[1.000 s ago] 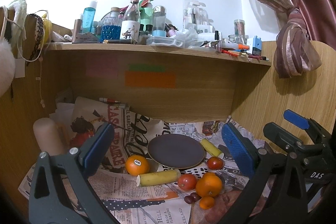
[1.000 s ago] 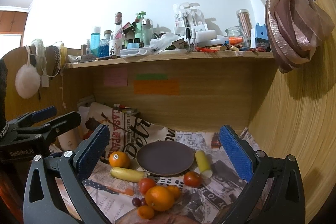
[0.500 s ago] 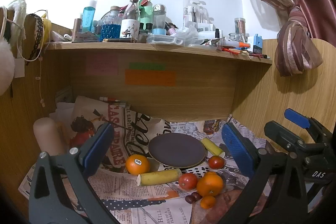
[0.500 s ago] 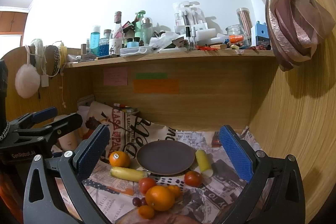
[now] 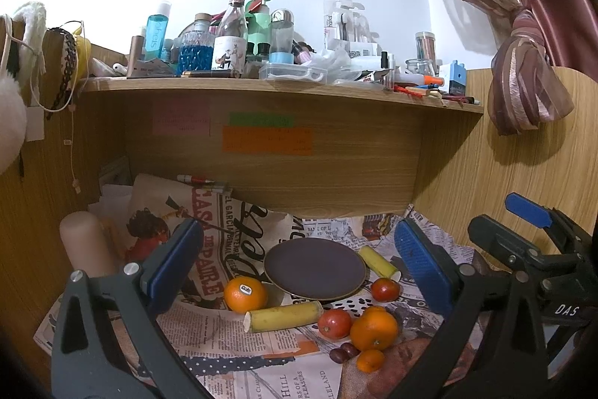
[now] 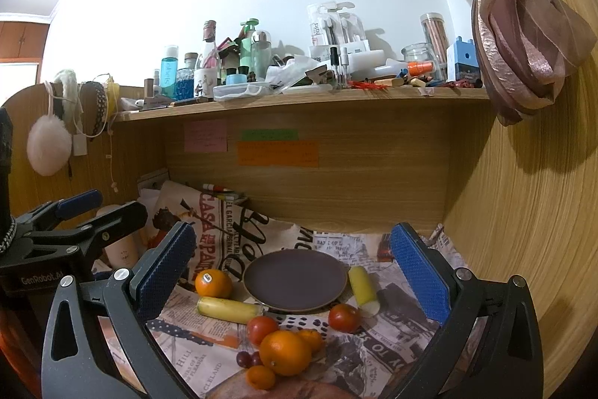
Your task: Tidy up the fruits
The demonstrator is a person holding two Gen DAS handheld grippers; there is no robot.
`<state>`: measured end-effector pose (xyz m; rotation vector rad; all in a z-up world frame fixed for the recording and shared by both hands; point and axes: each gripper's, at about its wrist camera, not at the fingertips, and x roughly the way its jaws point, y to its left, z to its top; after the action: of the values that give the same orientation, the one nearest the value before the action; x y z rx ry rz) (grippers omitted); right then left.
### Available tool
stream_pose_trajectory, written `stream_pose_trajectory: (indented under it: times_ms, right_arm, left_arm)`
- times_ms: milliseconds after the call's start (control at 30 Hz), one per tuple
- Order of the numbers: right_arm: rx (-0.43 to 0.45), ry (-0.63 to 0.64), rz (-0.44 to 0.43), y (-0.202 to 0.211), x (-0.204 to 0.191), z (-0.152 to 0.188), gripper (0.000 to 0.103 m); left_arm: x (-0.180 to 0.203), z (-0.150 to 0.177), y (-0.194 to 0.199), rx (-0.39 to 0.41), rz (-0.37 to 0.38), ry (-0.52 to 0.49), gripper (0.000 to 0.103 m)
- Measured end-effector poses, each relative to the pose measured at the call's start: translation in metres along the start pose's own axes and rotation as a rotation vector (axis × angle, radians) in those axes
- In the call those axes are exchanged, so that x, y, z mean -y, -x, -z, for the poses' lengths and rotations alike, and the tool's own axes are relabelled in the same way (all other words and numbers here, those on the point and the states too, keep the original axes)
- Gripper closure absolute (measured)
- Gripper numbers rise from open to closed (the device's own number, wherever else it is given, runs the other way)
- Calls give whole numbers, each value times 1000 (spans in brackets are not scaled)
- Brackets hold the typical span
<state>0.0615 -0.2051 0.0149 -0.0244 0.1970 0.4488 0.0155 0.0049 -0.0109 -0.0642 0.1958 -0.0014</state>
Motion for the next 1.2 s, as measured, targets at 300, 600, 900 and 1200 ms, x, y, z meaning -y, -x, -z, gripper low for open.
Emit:
stream_pose_trajectory:
  times_ms: [300,600,900,1200]
  right_arm:
    - [-1,-1,-1,0,0,0,0]
    - [-19,-5,-3,-6,0,1,0]
    - [-85,-14,2,-30,10,9,6]
    - [-258,-11,-4,-78,38,30,34]
  left_arm:
    - [3,-1,0,-5,9,2,0]
    - [7,-1,-8,-13,30,-10,0]
    - [-1,7,-39,-92,52,-9,20]
    - [-38,33,-106,-295,19,36,34]
